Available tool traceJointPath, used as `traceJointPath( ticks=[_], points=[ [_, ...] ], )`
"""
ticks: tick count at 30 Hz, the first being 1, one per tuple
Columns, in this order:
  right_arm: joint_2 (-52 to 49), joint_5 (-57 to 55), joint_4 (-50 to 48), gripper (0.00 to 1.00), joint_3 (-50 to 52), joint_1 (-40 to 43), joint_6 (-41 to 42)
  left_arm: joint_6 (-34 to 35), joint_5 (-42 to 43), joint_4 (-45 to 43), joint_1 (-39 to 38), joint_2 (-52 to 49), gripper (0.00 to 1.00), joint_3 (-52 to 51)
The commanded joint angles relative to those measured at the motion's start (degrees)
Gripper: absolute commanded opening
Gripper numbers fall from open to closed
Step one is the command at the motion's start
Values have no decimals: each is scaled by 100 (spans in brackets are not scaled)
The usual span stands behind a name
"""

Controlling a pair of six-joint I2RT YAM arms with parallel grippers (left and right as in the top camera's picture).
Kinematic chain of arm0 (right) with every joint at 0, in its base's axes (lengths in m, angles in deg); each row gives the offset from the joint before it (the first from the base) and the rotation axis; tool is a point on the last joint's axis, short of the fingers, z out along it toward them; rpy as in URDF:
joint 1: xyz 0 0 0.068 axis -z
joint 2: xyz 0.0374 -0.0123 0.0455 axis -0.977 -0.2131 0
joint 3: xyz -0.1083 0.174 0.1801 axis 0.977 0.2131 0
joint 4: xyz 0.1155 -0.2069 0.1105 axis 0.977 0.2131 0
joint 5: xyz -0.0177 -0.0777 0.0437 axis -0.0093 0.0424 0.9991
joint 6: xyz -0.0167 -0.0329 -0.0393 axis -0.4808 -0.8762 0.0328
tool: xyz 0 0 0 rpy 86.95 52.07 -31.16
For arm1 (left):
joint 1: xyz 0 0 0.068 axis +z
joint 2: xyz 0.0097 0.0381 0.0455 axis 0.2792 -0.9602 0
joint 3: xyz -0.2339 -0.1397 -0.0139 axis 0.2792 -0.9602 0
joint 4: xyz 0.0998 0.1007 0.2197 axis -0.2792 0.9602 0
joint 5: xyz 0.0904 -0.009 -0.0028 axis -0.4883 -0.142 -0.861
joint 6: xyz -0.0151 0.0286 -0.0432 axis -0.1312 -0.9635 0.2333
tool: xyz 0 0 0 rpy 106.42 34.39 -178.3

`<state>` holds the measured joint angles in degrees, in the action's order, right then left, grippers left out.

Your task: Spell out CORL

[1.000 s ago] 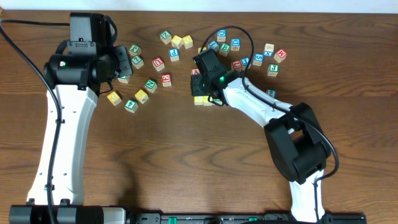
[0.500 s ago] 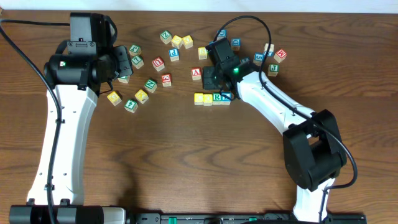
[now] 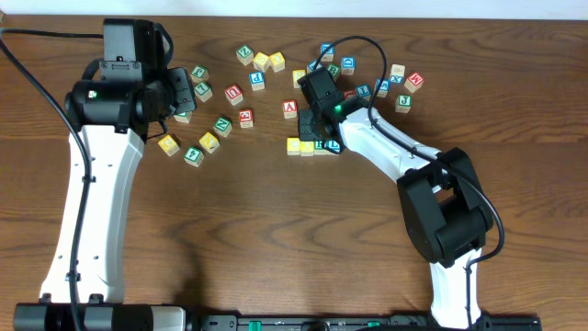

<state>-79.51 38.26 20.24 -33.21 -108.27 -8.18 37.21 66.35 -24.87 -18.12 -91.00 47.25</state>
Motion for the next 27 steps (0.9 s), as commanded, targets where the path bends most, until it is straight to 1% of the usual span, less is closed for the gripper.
traceJointPath(
  ticks=[1,27],
  points=[
    [-22,-170,2,1,-52,-15,61,-74,-74,13,39,-46,8,-101],
    [-63,-160,326,1,-52,-28,63,-74,-72,15,39,-46,8,-101]
  ],
)
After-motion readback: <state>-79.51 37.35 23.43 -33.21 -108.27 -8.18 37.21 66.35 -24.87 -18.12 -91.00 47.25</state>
